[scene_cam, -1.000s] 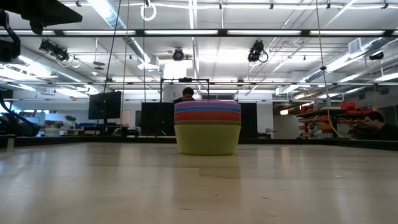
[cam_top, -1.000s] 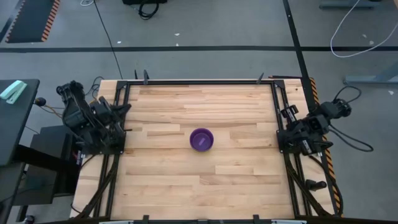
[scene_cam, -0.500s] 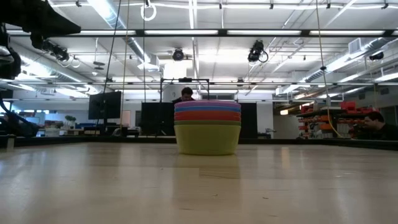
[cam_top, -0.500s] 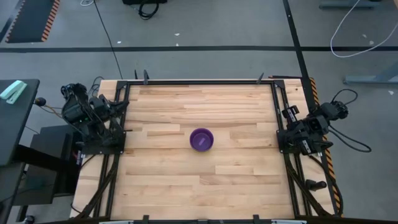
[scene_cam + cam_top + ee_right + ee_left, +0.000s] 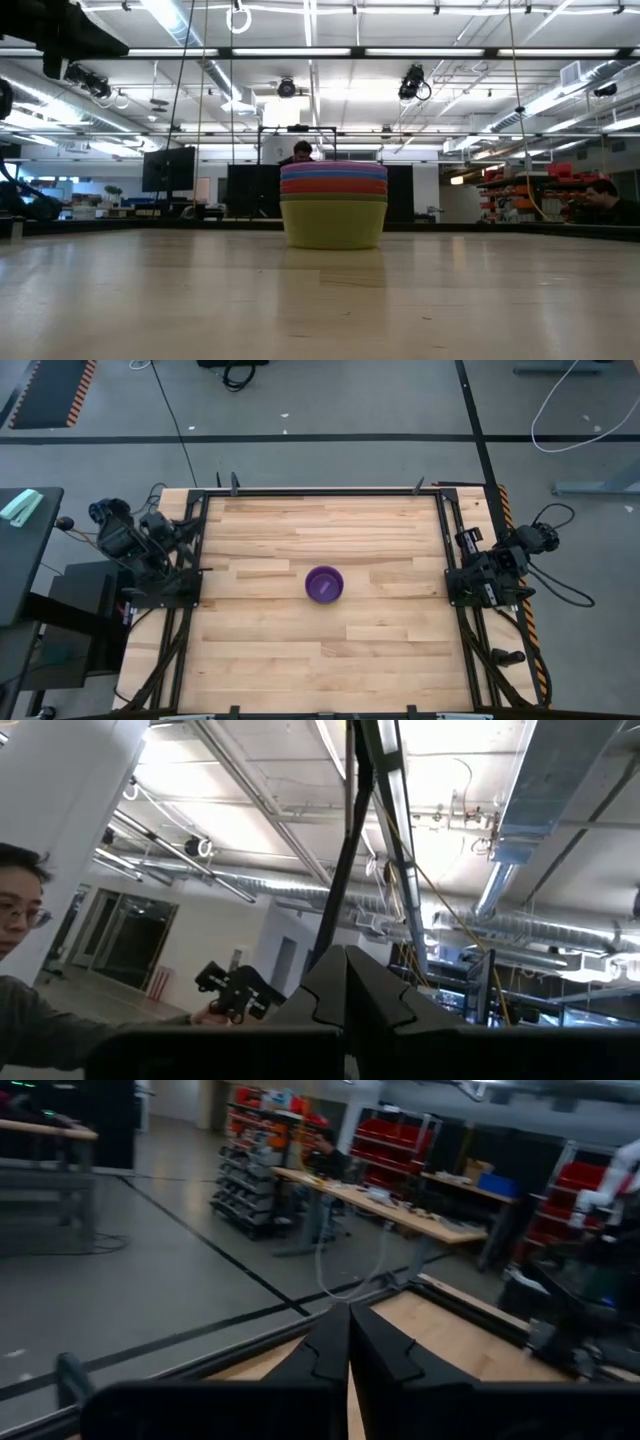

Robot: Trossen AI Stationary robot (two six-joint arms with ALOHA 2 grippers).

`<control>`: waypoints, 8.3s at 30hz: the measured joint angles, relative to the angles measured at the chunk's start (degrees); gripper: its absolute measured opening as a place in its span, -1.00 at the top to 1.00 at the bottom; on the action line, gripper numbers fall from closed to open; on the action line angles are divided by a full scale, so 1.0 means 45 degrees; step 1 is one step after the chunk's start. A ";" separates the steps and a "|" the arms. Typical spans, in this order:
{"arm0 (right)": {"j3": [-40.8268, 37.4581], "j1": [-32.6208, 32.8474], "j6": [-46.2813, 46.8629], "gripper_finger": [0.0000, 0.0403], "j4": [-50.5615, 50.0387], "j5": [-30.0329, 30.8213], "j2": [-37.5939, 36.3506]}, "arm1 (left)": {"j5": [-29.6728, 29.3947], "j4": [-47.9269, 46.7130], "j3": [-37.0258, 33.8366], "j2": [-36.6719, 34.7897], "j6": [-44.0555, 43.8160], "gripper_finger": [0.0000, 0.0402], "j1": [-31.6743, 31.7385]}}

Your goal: Nest bowls inside each other

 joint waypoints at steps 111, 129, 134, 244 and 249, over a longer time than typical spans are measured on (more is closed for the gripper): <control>-0.1108 -0.0002 -0.0267 0.96 0.0751 -0.1526 -0.0292 | 1.9166 2.3827 -0.4280 -0.1643 2.1198 0.93 1.0570; -0.3167 0.0003 0.0479 0.96 0.3774 -0.1542 -0.0297 | 1.9169 2.4241 -0.6105 -0.2694 2.0595 0.96 1.0900; -0.3371 0.0010 0.0256 0.96 0.4368 -0.1590 -0.0302 | 1.9171 2.4128 -0.6101 -0.2706 2.0605 0.92 1.0900; -0.3371 -0.0004 0.7255 0.92 -0.3551 -0.0385 -0.0287 | 1.9244 2.0448 -0.8582 -0.3068 1.7219 0.84 1.2323; -0.3371 0.0000 0.7245 0.92 -0.3550 -0.0382 -0.0287 | 1.9244 2.0453 -0.8582 -0.3069 1.7214 0.89 1.2323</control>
